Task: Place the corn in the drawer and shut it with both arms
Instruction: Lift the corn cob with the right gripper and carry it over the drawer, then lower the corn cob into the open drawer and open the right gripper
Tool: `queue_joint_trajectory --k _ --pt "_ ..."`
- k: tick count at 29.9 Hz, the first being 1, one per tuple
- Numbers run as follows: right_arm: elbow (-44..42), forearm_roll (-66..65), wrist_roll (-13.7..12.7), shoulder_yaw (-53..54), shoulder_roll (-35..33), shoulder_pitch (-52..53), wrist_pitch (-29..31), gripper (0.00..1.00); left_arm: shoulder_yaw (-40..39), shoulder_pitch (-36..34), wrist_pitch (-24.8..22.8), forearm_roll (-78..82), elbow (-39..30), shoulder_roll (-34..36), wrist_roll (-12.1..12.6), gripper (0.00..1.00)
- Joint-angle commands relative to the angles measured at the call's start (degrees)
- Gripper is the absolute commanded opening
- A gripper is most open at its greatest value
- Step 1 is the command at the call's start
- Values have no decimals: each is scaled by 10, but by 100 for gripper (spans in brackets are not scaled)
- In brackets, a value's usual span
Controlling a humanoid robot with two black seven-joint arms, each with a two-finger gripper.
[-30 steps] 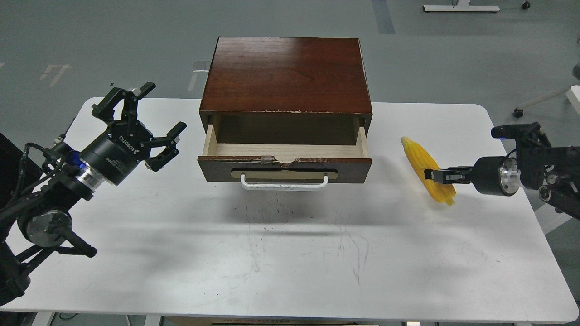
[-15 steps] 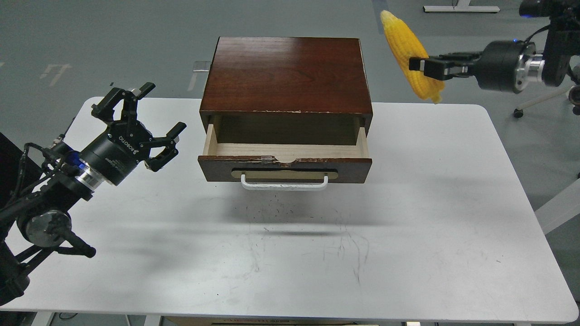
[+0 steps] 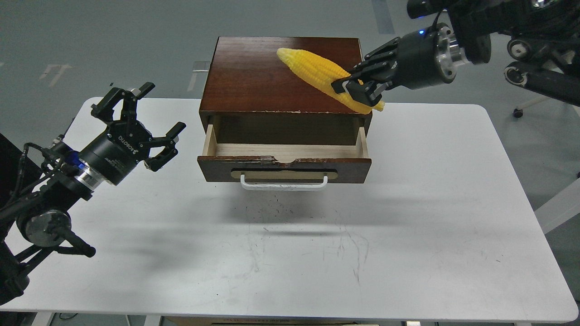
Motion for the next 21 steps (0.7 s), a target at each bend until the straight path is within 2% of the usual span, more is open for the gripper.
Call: queue_joint_trajectory --k 1,5,13,18,21 --pt "0 -58 0 -21 31 1 -5 18 0 0 0 0 -1 0 0 100" --pt "-5 -99 0 -46 58 -1 -43 18 0 0 0 0 -1 0 0 100" --pt "-57 -100 0 -67 112 -41 -76 19 -1 0 0 0 -1 1 0 100" --pt "-81 -100 0 -67 131 -65 -85 21 -1 0 0 0 -1 2 -1 100" --pt "-94 -99 0 -67 140 -71 -99 29 -1 0 0 0 -1 2 -1 100"
